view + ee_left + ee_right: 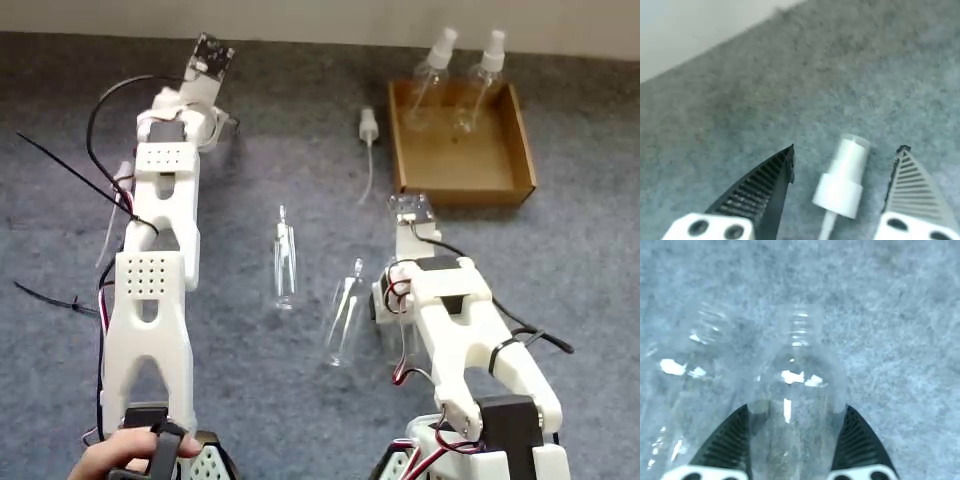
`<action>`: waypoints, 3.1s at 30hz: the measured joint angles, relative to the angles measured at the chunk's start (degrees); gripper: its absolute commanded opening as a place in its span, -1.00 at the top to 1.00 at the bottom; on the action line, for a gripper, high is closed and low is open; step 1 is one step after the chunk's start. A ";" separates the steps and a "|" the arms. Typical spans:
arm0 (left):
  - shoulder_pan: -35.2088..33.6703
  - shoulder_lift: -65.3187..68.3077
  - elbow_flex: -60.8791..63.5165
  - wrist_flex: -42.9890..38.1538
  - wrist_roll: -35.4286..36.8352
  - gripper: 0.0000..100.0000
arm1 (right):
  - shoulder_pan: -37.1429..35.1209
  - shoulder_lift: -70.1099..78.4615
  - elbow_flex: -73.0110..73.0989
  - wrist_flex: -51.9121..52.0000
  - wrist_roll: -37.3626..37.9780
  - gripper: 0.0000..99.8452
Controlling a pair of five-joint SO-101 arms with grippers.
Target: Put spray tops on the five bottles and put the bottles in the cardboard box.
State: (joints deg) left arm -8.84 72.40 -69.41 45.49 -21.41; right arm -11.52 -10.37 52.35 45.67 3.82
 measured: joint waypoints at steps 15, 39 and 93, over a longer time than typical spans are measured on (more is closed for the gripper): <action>0.62 4.40 -0.26 -0.97 0.26 0.94 | 0.00 0.00 0.00 0.00 0.00 0.99; -3.52 -23.74 -8.26 56.44 7.82 0.99 | 0.00 -0.09 -0.18 1.32 0.00 0.99; -3.69 -31.21 22.95 48.09 3.78 0.74 | 0.18 -60.13 32.44 4.84 6.59 0.99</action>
State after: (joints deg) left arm -12.53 41.19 -46.46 93.58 -17.63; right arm -11.34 -70.51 84.79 50.51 10.42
